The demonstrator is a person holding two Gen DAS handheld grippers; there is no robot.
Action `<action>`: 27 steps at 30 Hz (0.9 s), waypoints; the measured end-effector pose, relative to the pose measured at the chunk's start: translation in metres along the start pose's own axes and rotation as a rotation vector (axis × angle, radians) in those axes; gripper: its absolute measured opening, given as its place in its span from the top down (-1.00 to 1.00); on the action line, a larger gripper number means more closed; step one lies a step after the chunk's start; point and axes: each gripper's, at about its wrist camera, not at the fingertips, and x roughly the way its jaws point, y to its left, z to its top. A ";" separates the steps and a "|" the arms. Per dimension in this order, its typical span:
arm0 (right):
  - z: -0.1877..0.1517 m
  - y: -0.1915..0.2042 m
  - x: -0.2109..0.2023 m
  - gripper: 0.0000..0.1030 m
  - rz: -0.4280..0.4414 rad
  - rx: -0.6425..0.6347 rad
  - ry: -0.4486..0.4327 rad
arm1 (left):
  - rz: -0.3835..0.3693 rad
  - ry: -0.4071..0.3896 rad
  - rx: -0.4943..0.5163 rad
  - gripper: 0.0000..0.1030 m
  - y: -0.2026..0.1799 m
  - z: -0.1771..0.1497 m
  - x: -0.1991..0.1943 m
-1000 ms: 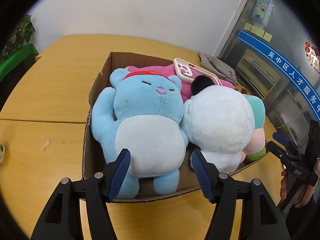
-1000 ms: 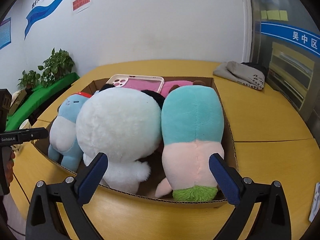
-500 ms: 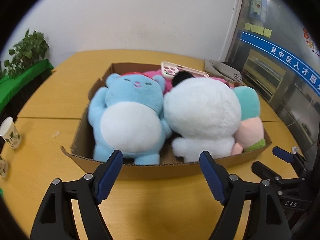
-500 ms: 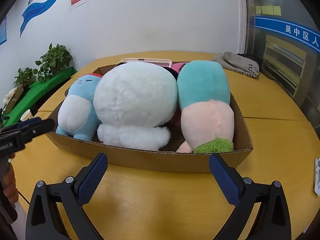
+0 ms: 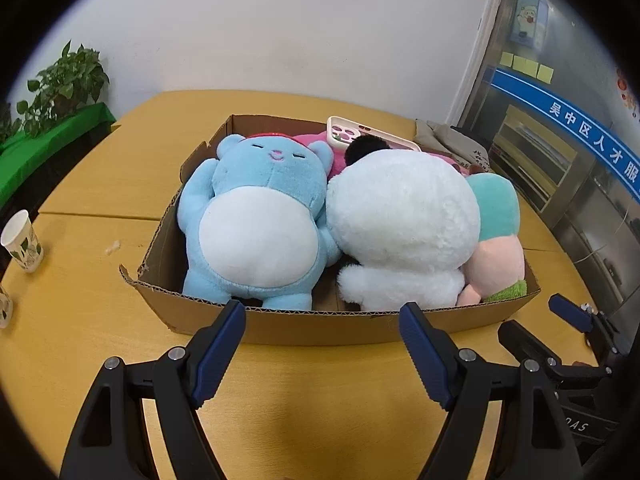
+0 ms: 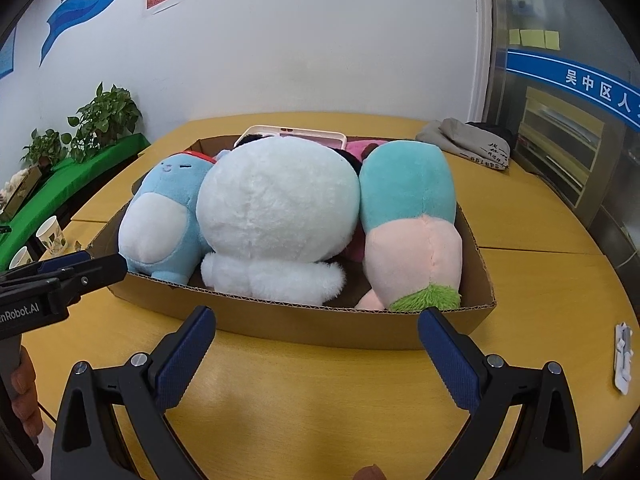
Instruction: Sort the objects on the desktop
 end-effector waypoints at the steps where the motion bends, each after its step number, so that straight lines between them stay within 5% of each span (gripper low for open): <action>1: 0.000 0.000 0.000 -0.99 0.002 0.000 -0.001 | 0.005 0.002 0.005 -0.56 -0.001 -0.001 0.000; 27: 0.001 -0.006 0.016 -0.99 0.006 0.020 -0.002 | 0.083 0.052 0.027 -0.61 0.006 0.004 0.022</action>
